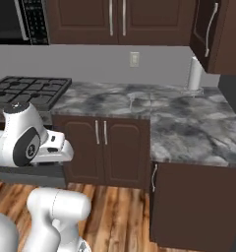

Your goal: Take the fork and place it on the left side of the plate. Then take the spoon and place it on the right side of the plate. Make sure they're directly next to the plate.

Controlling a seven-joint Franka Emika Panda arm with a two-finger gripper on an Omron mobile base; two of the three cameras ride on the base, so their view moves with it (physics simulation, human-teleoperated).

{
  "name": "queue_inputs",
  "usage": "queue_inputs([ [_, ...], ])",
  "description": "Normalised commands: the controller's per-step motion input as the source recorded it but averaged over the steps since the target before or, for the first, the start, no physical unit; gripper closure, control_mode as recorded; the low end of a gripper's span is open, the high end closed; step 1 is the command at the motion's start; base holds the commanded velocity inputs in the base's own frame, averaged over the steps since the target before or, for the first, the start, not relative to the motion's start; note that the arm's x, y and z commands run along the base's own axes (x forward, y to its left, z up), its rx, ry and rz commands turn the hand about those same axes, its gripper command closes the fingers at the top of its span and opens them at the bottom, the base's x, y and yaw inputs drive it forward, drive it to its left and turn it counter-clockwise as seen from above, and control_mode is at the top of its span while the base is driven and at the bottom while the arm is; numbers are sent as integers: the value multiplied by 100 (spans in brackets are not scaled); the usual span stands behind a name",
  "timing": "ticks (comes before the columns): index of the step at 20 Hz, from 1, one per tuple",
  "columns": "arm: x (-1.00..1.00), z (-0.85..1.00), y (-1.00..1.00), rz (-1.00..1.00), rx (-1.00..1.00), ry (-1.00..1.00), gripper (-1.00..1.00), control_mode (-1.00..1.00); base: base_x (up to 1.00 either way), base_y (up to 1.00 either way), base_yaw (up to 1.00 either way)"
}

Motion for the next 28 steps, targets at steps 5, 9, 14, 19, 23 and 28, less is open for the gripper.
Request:
queue_inputs([
  [5,0,0,0,0,0,0,-100,100,100,-41,0],
  [9,0,0,0,0,0,0,-100,100,100,-39,0],
  [14,0,0,0,0,0,0,-100,100,100,-36,0],
  [19,0,0,0,0,0,0,-100,100,97,-12,0],
  [23,0,0,0,0,0,0,-100,100,59,0,2],
  [28,6,-3,0,1,0,2,-100,-100,31,0,3],
])
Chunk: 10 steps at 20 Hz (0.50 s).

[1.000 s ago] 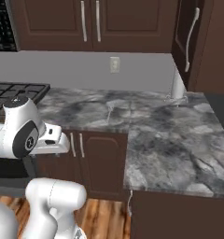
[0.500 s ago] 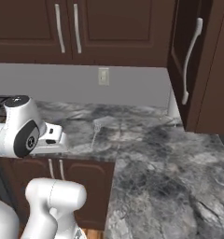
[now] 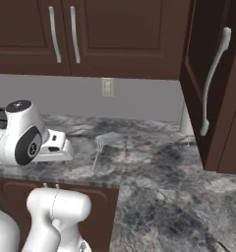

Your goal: Take the fork and place it on the left side of the plate. Then take the spoon and place it on the right side of the plate. Make sure they're directly next to the plate.

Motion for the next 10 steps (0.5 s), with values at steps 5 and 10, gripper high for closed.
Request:
queue_inputs([
  [5,40,-22,-2,3,0,6,-100,-100,0,0,0],
  [10,64,-35,-12,0,0,4,-100,-100,0,0,0],
])
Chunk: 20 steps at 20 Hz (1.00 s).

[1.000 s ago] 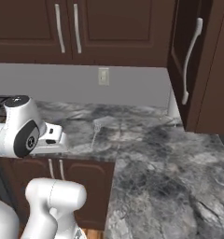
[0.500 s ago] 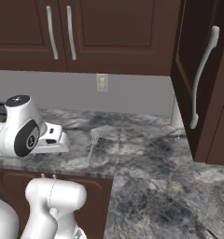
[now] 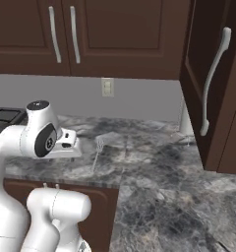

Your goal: Take the fork and place it on the left side of the plate. Then take the spoon and place it on the right side of the plate. Make sure they're directly next to the plate.

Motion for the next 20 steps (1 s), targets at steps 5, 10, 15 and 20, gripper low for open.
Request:
queue_inputs([
  [5,58,-34,-20,-11,0,13,-100,-100,0,0,0],
  [10,66,-38,-15,-13,0,13,-100,-100,0,0,0],
  [15,70,-22,-9,-1,1,2,-100,-100,0,0,0],
  [20,72,-27,-1,0,0,1,-100,-100,0,0,0],
])
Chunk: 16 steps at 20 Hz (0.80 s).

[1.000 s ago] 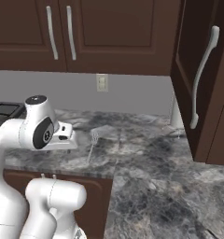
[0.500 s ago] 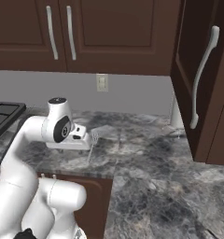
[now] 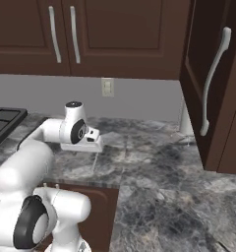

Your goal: Take the fork and place it on the left side of the plate. Then take the spoon and place it on the right side of the plate. Make sure they're directly next to the plate.

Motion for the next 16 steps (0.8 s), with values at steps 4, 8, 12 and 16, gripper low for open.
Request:
queue_inputs([
  [4,71,-38,0,0,0,2,-100,-100,0,0,0],
  [8,69,-40,0,0,0,3,-100,-100,0,0,0],
  [12,55,-42,0,0,0,4,-100,-100,0,0,0],
  [16,39,-47,0,0,0,3,-100,-100,0,0,0],
])
